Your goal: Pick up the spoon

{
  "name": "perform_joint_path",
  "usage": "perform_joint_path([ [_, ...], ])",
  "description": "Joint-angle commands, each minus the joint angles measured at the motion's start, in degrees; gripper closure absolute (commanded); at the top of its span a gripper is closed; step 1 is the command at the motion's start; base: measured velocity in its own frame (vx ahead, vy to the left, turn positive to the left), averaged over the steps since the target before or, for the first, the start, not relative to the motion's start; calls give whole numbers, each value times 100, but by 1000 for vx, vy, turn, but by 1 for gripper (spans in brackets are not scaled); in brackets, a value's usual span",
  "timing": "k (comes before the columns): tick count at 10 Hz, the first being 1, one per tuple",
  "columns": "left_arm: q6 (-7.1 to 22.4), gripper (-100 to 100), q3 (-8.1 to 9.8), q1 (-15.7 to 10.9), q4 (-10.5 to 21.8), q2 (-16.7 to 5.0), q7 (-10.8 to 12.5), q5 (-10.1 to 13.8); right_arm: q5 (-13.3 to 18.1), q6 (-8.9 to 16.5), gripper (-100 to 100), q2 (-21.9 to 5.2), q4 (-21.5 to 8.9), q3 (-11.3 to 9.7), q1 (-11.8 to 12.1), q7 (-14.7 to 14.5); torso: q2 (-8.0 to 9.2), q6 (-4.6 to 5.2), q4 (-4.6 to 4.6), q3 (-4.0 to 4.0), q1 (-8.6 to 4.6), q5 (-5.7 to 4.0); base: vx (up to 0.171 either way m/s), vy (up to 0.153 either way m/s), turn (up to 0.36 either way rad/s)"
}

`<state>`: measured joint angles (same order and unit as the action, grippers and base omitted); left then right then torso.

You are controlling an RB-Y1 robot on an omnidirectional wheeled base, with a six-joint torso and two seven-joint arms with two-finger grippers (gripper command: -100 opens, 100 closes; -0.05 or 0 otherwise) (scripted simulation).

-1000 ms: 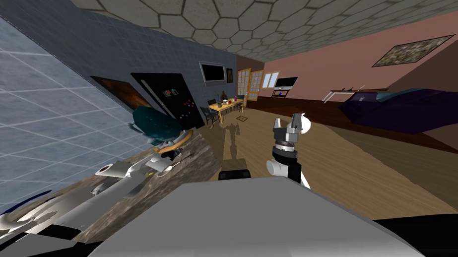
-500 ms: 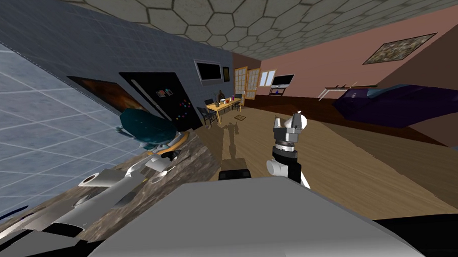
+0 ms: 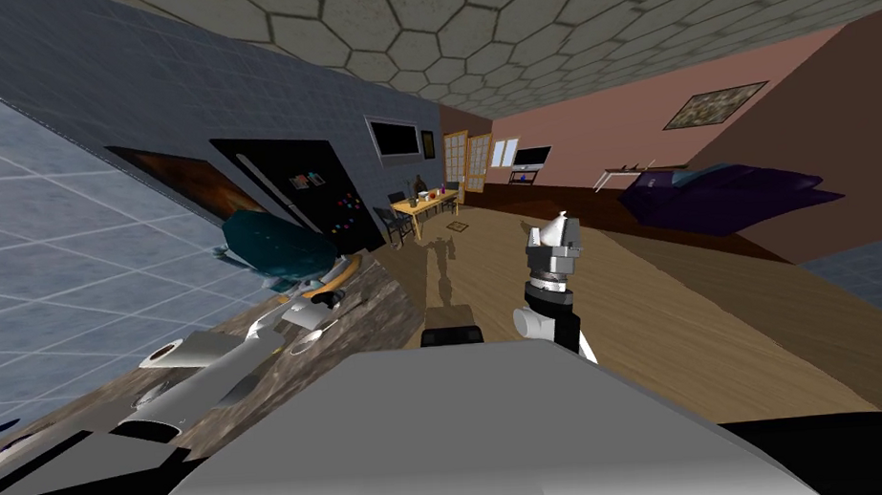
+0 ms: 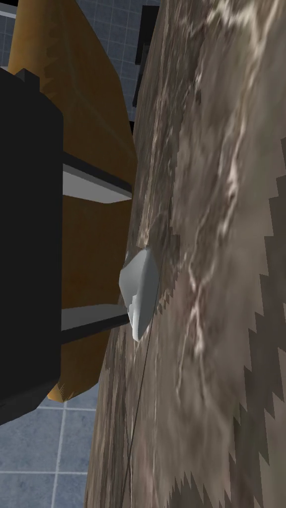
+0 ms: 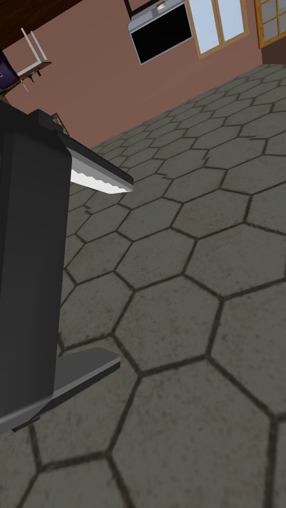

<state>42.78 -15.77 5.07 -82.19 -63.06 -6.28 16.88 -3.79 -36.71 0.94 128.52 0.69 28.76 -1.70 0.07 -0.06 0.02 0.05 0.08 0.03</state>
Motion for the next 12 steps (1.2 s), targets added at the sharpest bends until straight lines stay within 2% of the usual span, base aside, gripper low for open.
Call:
perform_joint_path([
  [1,0,100,0,0,0,0,0,0,0,0,0,0,0,0,0,0,0,0,0,0,0,0,-5,5,14],
  [4,1,100,4,-2,0,-5,-2,-2,0,0,0,0,0,0,0,0,-14,2,-6,-10,-2,5,0,0,-3],
  [5,0,0,4,-2,0,-5,-2,-2,0,0,0,0,0,0,0,0,-14,2,-6,-10,-1,5,0,0,0],
  [6,11,100,1,104,-226,-108,22,23,0,0,0,0,0,0,0,0,-15,2,-6,-10,-1,5,52,-18,197],
  [10,20,100,-43,277,-694,-343,36,89,0,0,0,0,0,0,1,0,-37,2,-11,-23,-20,1,72,-44,171],
  [11,4,100,-28,262,-605,-312,34,87,0,0,0,0,0,0,1,0,-37,-1,-11,-23,-19,0,29,-20,41],
  [12,5,0,-29,268,-622,-320,35,90,0,0,0,0,0,0,0,0,-30,5,-10,-20,-11,3,0,0,0],
])
